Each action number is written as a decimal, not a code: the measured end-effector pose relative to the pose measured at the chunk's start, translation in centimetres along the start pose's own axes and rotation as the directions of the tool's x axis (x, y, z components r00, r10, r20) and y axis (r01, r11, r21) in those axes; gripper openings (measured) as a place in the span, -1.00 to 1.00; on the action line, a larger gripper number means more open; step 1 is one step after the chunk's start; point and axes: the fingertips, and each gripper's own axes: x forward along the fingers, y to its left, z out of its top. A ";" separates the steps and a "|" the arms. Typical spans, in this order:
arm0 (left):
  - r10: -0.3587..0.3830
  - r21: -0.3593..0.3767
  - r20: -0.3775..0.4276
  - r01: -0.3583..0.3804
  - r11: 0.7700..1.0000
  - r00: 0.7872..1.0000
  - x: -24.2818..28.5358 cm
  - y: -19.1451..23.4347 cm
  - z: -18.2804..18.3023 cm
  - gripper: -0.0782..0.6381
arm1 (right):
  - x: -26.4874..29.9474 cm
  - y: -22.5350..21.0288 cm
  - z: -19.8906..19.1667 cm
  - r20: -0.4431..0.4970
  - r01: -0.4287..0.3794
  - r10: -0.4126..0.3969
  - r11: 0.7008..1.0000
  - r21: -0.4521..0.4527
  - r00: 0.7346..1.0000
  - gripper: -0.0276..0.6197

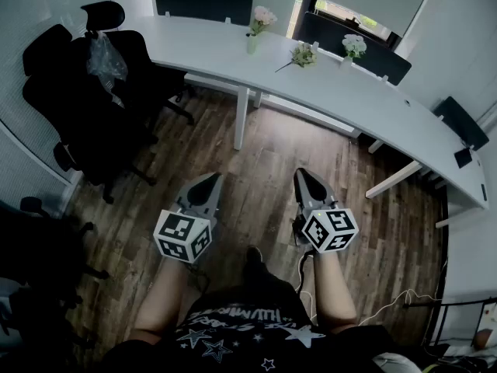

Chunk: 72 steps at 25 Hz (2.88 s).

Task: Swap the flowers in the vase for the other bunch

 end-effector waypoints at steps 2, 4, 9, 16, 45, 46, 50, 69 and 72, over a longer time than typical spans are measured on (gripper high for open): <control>0.005 0.005 0.005 -0.005 1.000 1.000 1.5 0.6 0.7 -0.76 | 1.4 -0.9 0.6 -0.004 -0.016 0.016 1.000 -0.017 1.000 -0.91; 0.016 0.007 0.013 -0.016 1.000 1.000 3.0 1.2 1.3 -0.76 | 2.8 -1.9 1.2 -0.004 -0.028 0.028 0.999 -0.022 1.000 -0.91; 0.036 -0.002 0.019 -0.036 0.999 0.999 6.9 2.2 2.4 -0.76 | 6.1 -4.7 2.7 0.004 -0.051 0.051 0.999 -0.019 0.999 -0.91; 0.063 -0.003 0.004 -0.063 0.998 0.998 11.7 2.7 2.6 -0.76 | 9.4 -7.7 3.1 -0.014 -0.119 0.118 0.993 -0.018 0.993 -0.91; 0.161 -0.060 -0.014 -0.161 0.985 0.987 24.2 8.9 2.1 -0.76 | 19.6 -17.9 1.5 -0.021 -0.163 0.163 0.986 0.027 0.986 -0.91; 0.155 -0.059 -0.010 -0.156 0.986 0.988 24.6 9.3 2.2 -0.76 | 20.1 -18.1 1.5 -0.021 -0.158 0.158 0.987 0.027 0.987 -0.91; 0.147 -0.050 -0.011 -0.147 0.988 0.989 26.7 11.7 2.4 -0.76 | 22.3 -19.1 1.1 -0.030 -0.134 0.136 0.990 0.046 0.990 -0.91; 0.059 -0.101 -0.021 -0.061 0.993 0.998 37.1 25.6 5.9 -0.76 | 38.3 -21.4 2.0 -0.077 -0.040 0.047 0.994 0.100 0.996 -0.91; 0.043 -0.104 -0.026 -0.045 0.994 0.999 38.9 27.4 6.5 -0.76 | 40.7 -22.0 2.2 -0.083 -0.020 0.029 0.994 0.106 0.996 -0.91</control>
